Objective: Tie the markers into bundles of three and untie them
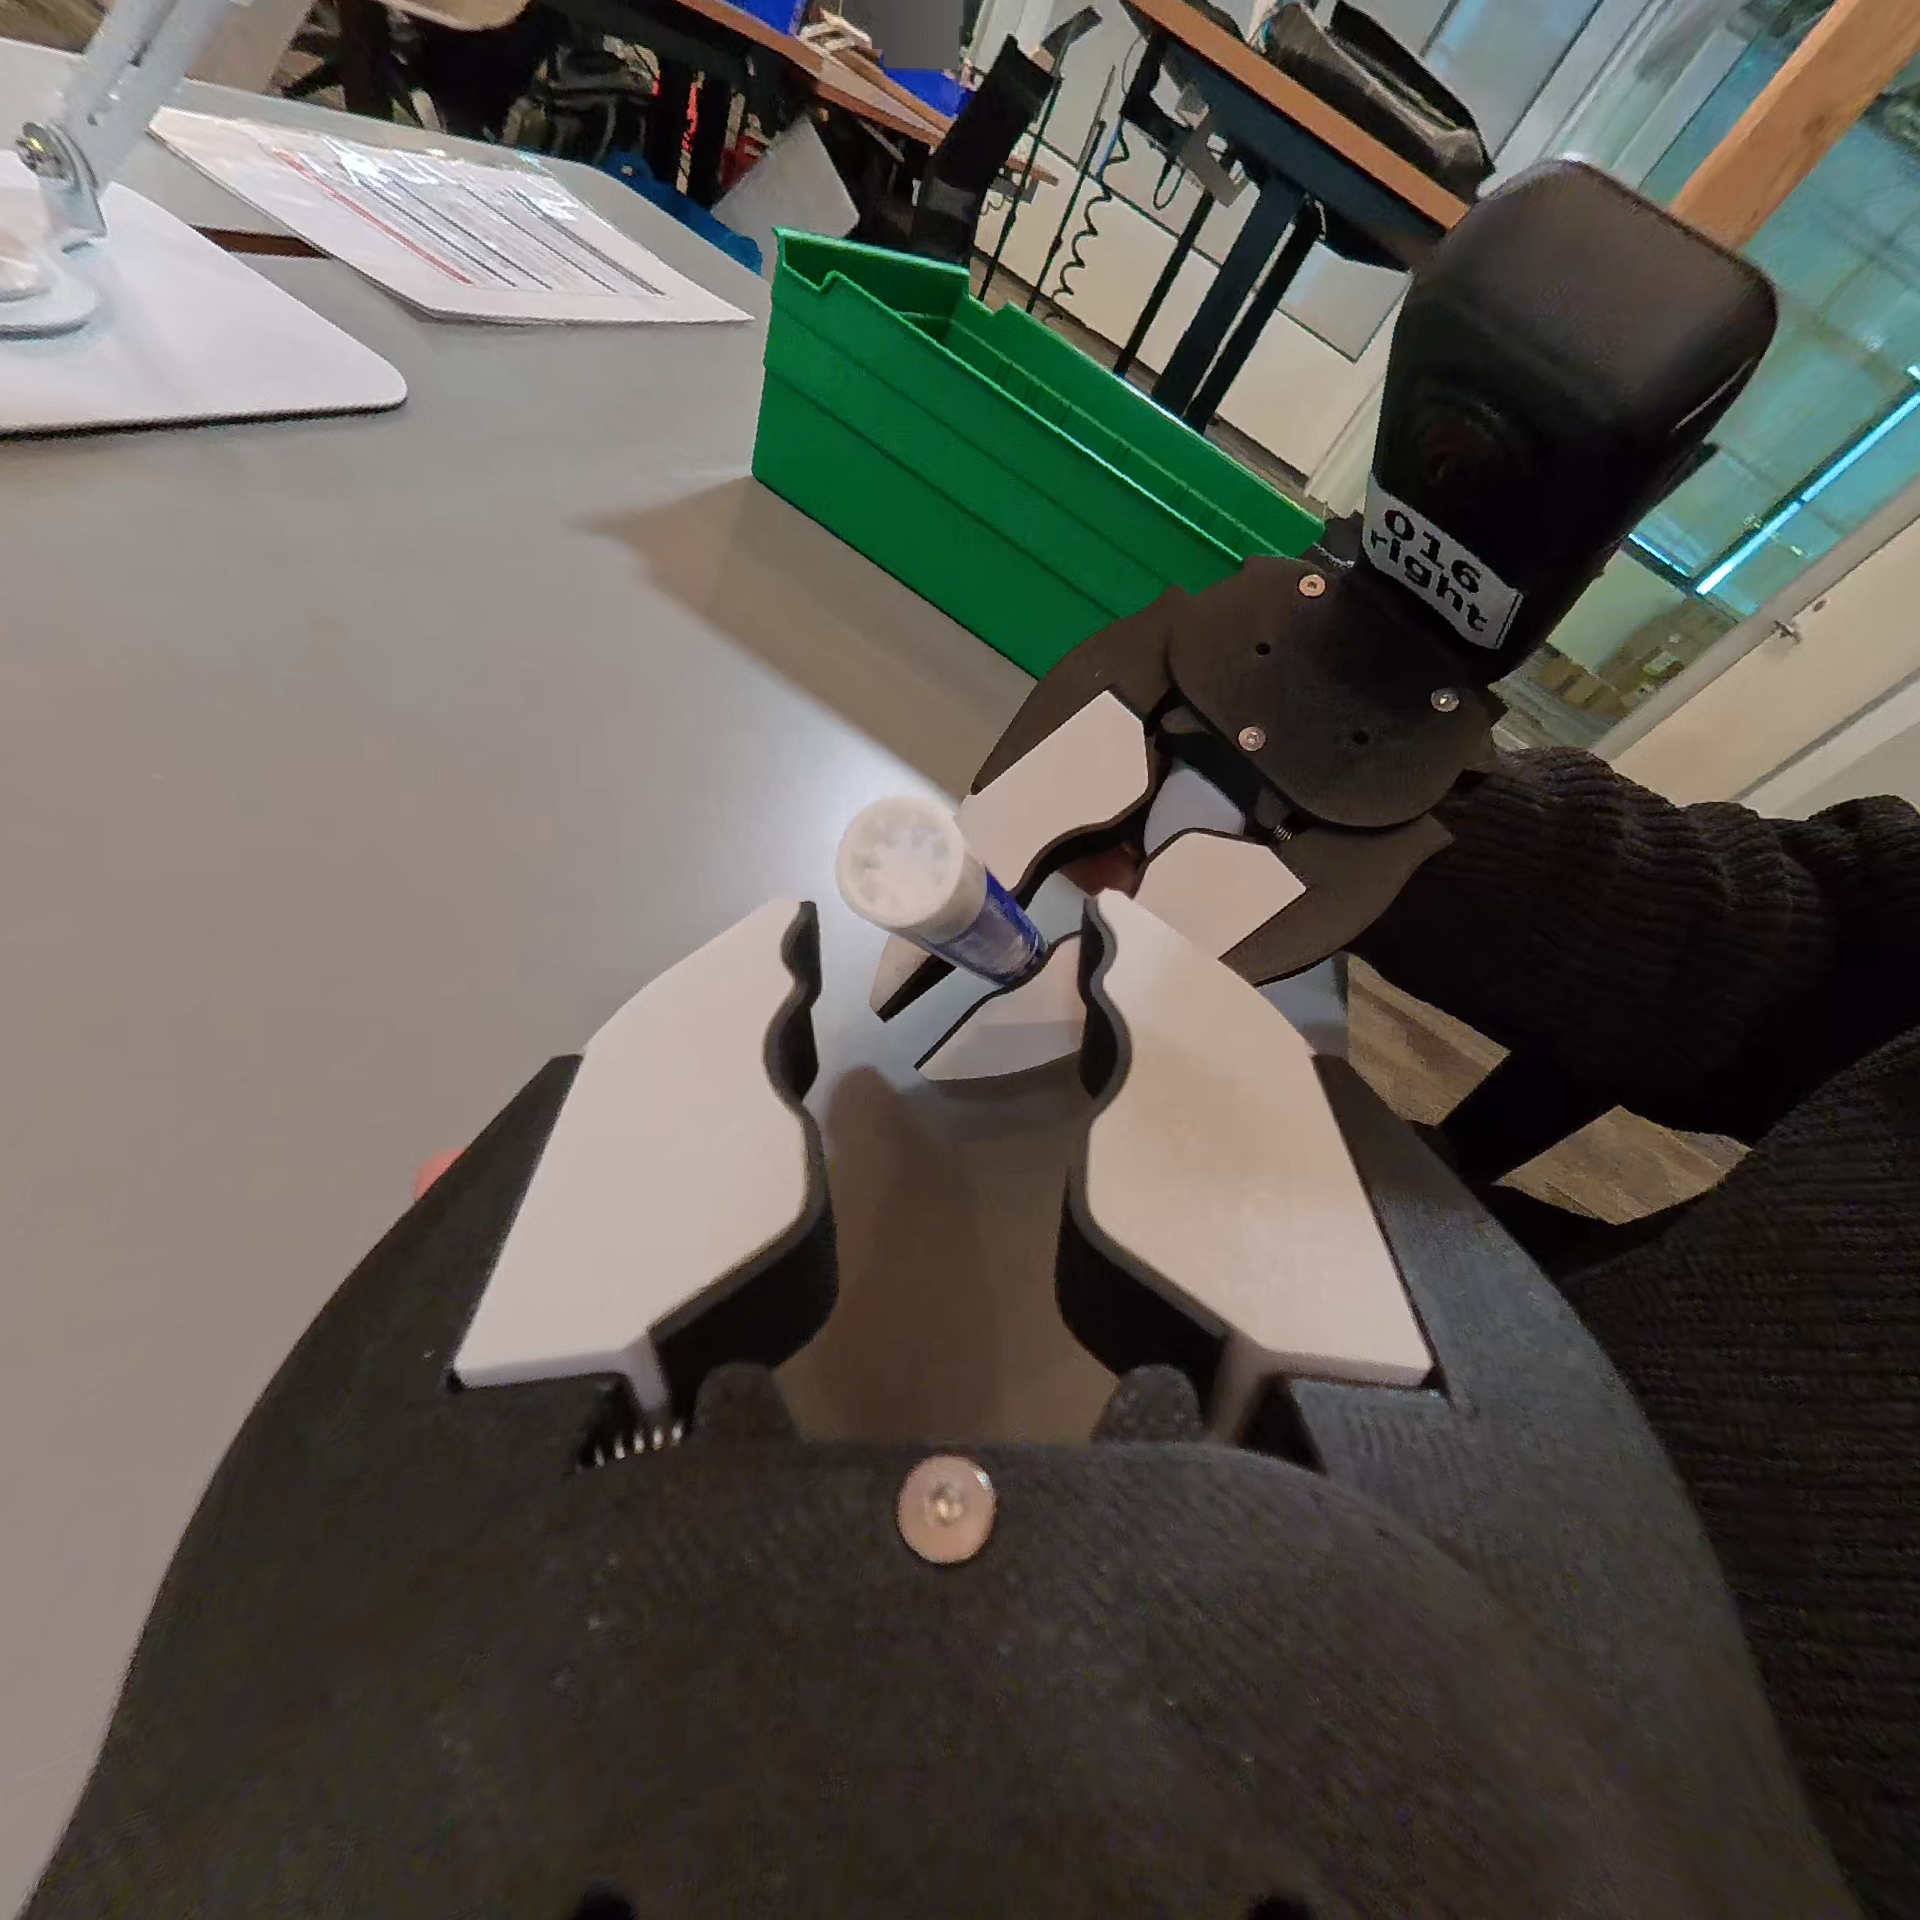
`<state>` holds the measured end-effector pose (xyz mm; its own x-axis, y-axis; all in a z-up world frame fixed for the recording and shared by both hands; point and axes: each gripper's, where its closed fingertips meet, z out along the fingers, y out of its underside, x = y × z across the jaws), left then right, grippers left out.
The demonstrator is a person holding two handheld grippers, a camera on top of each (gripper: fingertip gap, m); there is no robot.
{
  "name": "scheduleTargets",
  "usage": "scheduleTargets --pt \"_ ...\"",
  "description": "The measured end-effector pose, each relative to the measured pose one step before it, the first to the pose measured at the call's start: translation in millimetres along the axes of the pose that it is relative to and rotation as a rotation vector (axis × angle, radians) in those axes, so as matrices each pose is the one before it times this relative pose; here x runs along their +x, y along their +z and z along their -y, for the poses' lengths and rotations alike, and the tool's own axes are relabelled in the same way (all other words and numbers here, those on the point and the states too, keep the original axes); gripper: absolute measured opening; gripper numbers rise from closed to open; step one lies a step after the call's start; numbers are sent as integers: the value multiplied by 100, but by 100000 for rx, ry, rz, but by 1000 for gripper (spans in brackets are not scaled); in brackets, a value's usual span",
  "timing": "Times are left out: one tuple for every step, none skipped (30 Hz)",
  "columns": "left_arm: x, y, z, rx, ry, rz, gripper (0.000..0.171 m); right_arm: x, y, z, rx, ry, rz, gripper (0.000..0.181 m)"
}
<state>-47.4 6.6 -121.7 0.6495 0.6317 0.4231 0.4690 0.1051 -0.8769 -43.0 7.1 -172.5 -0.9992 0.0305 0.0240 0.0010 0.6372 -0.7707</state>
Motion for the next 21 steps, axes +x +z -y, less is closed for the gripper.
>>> scheduleTargets --pt "-53 -86 134 846 34 318 46 28 0 -133 -769 48 130 14" --pt "-19 -55 22 23 -381 -185 44 -4 -1 -91 -514 143 402 14" --pt "0 -12 -50 -427 -630 -554 41 -43 11 -87 -426 146 548 14" --pt "23 14 -69 -362 -701 -701 37 -78 33 -105 -601 16 657 14" --pt "75 9 -48 -217 -594 -897 31 -128 48 -128 -759 -312 757 14" --pt "116 12 -20 -58 -458 -1077 24 -165 52 -158 -886 -678 863 14" --pt "244 35 -39 -555 -580 -1911 22 -161 71 -177 -1031 -741 644 14" --pt "218 49 -65 -770 -607 -1621 21 -89 73 -181 -1132 -542 293 14" --pt "138 76 -95 -773 -242 -879 20 -64 57 -156 -961 -392 328 14" --pt "45 56 -102 -802 138 -50 20 -38 51 -150 -758 -250 272 14" --pt "0 54 -68 -558 427 359 20 13 30 -97 -470 -272 -28 14" --pt "30 37 -44 -382 514 139 20 3 16 -69 -264 -405 -32 14" --pt "37 27 -19 -336 525 107 20 27 15 -32 -87 -522 -159 14" --pt "-19 -11 4 -159 735 565 20 77 21 14 301 -662 -699 14" --pt "-10 -19 23 -115 769 601 20 111 17 46 652 -779 -981 14" --pt "20 -4 -5 -392 820 368 19 36 37 40 650 -638 -560 14" --pt "33 -1 -39 -673 1004 434 19 -25 61 -23 191 -232 -91 14" --pt "15 32 -82 -793 1365 680 19 -18 61 -82 -313 -182 -178 14" --pt "14 44 -83 -824 1470 725 19 18 73 -108 -522 -478 -446 14" --pt "25 40 -74 -750 1252 588 19 -5 69 -94 -480 -570 -296 14" --pt "44 42 -50 -525 1017 447 19 -10 53 -61 -330 -300 -166 14"
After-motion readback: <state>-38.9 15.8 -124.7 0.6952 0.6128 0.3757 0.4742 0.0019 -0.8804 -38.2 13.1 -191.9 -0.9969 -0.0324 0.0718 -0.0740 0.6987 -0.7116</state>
